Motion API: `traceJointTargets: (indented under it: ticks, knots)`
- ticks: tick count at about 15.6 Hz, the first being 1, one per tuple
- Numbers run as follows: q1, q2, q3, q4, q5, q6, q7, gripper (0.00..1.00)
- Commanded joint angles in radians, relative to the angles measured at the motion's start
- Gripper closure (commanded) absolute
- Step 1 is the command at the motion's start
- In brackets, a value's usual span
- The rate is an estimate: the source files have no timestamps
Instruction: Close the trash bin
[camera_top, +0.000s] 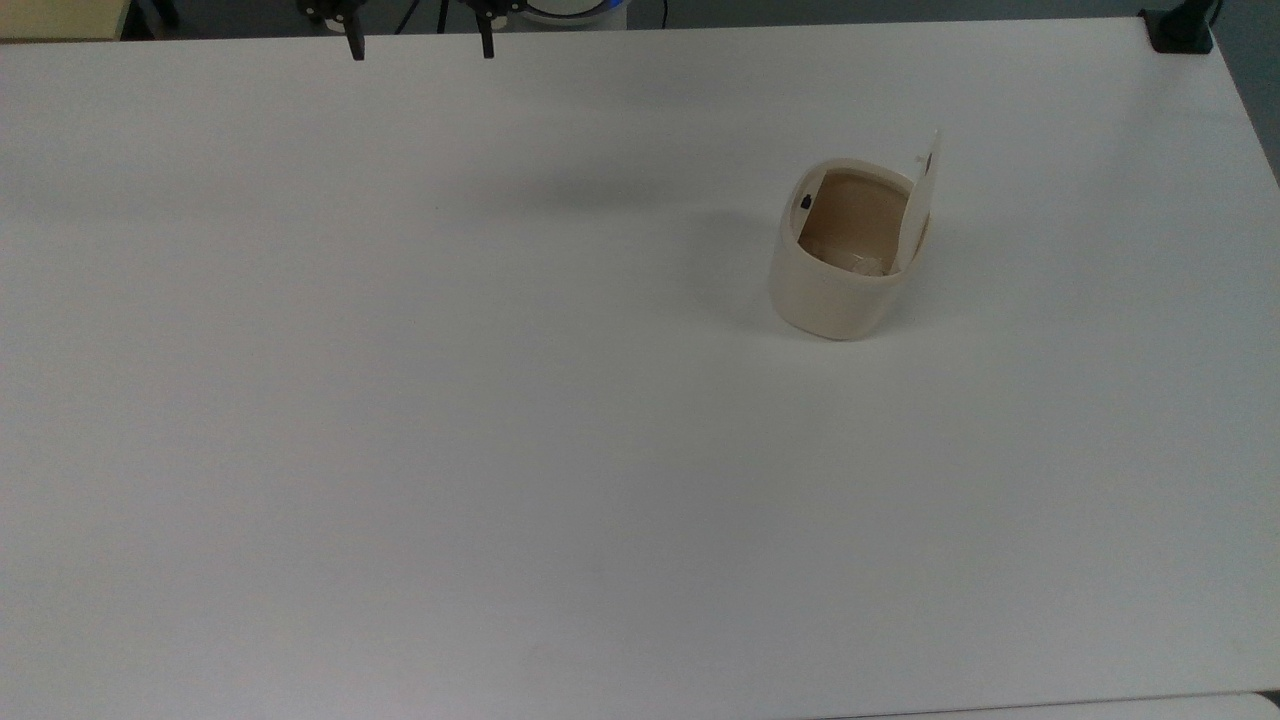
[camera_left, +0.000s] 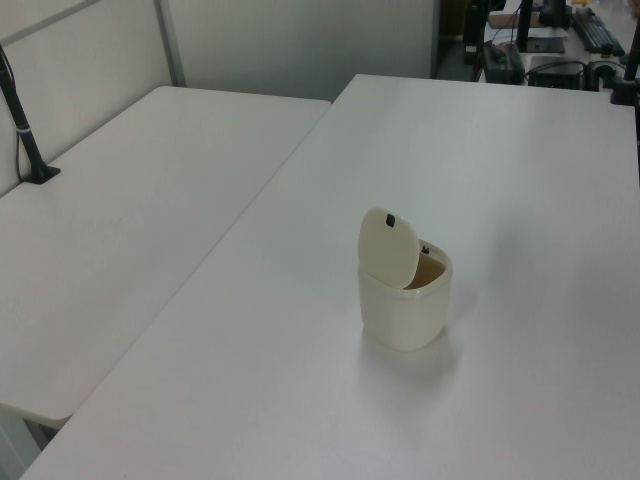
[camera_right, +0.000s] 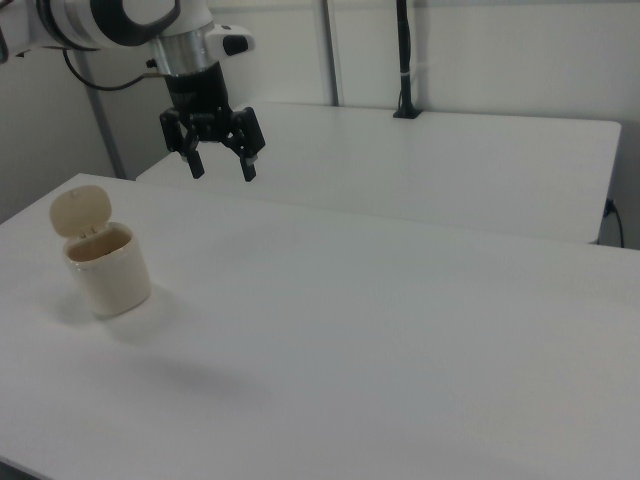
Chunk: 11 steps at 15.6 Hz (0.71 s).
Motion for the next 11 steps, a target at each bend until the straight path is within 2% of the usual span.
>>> traceJointTargets:
  ticks: [1,3,4,6,11]
  knots:
    - [0.003,-0.008,0.001,-0.004,0.002,-0.016,0.000,0.48]
    - [0.003,-0.008,0.003,-0.005,0.004,-0.016,-0.004,0.74]
    - [0.003,-0.008,0.003,-0.005,0.001,-0.016,-0.004,0.81]
    - [0.004,-0.005,0.003,-0.005,-0.005,-0.013,-0.013,0.89]
    - [0.016,0.019,0.017,-0.005,0.005,0.010,-0.094,0.92]
